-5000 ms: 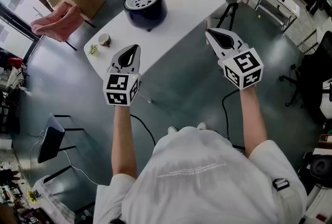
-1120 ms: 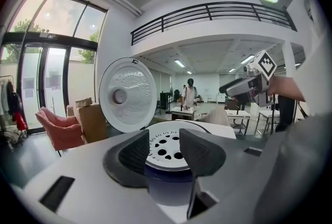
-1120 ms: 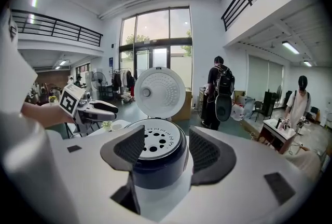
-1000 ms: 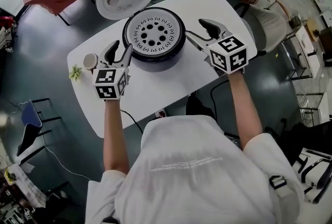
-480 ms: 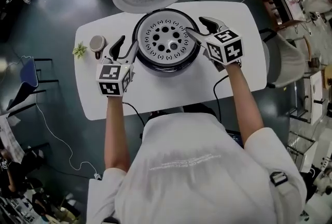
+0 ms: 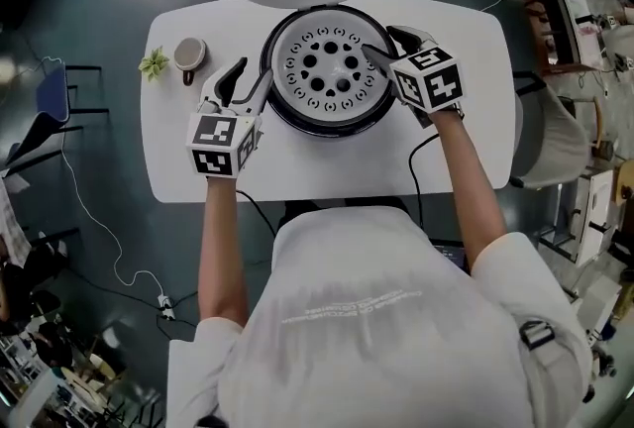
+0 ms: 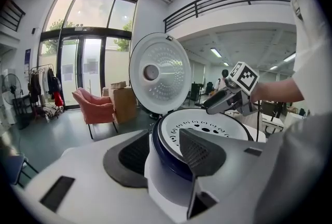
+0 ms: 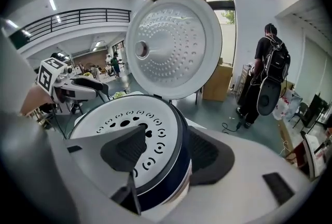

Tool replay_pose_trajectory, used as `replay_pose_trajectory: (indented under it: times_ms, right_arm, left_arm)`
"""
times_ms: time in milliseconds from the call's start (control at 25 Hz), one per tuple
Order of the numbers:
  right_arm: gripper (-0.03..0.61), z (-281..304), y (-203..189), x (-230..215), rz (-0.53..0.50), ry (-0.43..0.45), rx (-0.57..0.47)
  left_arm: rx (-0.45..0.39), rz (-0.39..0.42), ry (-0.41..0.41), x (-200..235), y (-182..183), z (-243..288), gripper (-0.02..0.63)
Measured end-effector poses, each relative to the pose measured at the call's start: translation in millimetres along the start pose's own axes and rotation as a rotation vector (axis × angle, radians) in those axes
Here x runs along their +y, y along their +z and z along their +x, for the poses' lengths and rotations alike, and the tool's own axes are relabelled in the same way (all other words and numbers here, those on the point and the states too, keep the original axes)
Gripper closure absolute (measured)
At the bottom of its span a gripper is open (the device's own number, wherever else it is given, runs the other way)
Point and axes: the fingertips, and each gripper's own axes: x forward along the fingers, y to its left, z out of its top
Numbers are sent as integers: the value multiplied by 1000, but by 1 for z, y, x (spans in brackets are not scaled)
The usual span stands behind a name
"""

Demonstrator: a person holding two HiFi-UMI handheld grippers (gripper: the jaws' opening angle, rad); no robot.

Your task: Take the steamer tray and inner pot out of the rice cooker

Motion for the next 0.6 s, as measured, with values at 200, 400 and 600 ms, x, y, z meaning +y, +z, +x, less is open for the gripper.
replay_pose_trajectory:
  times_ms: [200, 400, 600]
  right_arm:
    - [321, 14, -11, -8, -15, -27, 40]
    - [322, 21, -20, -12, -29, -62, 80]
    - [319, 25, -28, -14, -42, -84, 91]
  left_arm:
    - [3, -24, -10, 0, -12, 9, 416]
    - [7, -38, -15, 6, -13, 10, 417]
    - [14, -44, -29, 4, -18, 15, 417]
